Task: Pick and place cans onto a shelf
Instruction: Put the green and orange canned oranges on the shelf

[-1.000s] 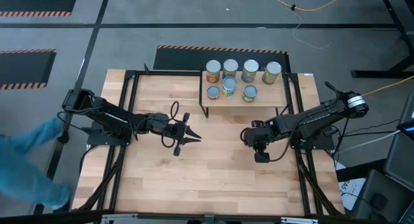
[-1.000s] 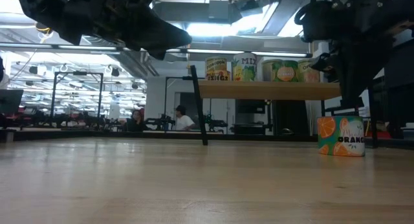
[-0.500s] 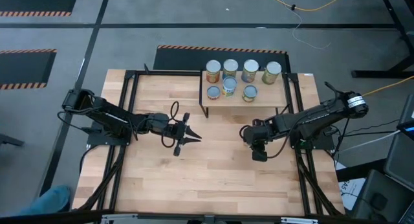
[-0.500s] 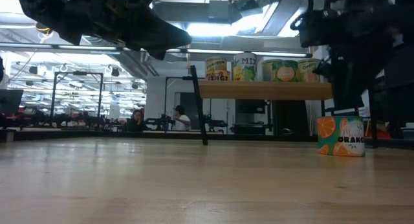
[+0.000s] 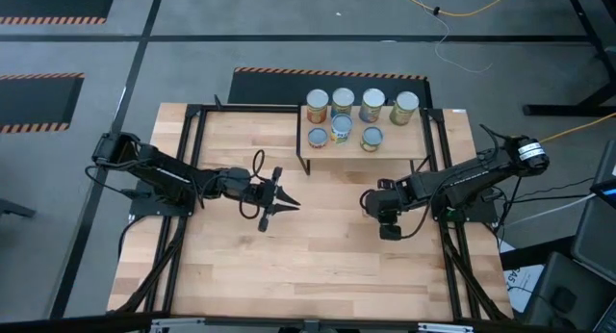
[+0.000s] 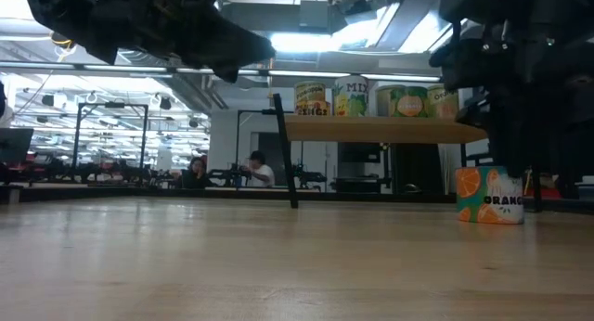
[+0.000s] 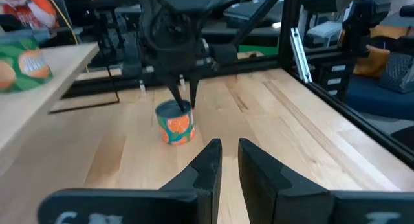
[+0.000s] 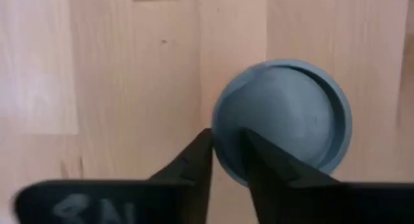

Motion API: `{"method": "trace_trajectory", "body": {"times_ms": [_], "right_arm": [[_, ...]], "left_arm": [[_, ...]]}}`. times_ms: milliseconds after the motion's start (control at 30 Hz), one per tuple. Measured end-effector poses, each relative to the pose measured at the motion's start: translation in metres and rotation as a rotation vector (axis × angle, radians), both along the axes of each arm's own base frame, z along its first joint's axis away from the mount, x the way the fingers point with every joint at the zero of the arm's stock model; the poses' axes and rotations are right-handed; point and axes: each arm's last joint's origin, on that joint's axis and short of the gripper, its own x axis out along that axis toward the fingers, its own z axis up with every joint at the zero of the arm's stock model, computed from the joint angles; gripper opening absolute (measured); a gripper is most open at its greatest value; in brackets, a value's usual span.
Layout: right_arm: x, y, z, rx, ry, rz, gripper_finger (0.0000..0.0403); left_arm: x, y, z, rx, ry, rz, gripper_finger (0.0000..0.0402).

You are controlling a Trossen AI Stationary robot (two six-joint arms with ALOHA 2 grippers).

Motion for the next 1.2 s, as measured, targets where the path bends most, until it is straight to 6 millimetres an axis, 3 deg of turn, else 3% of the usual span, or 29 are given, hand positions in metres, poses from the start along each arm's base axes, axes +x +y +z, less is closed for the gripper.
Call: {"method": "trace_trajectory", "body": {"times_ms": [167,400,567,800,900,1200], "right_arm": [[0.002,0.001,0.000,0.011,-0.015,0.004,0.0016],[0.007,0.002,0.010,0.014,-0.023,0.020,0.0008],[0.014,0.004,0.037,0.006,-0.019,0.050,0.0006],[0.021,0.005,0.090,0.004,-0.028,0.054,0.0004],[0.021,0.005,0.114,0.002,-0.039,0.063,0.0004],[0.013,0.003,0.169,-0.016,-0.076,0.123,0.0004]], "left_arm": [[-0.007,0.003,0.016,0.006,-0.058,0.061,0.0044],[-0.034,0.007,0.048,0.063,-0.113,0.094,0.0044],[-0.058,0.009,0.061,0.081,-0.077,0.093,0.0044],[-0.086,0.012,0.070,0.139,-0.040,0.084,0.0044],[-0.096,0.013,0.063,0.139,-0.048,0.085,0.0044],[-0.129,0.017,0.011,0.110,-0.190,0.096,0.0044]]}}
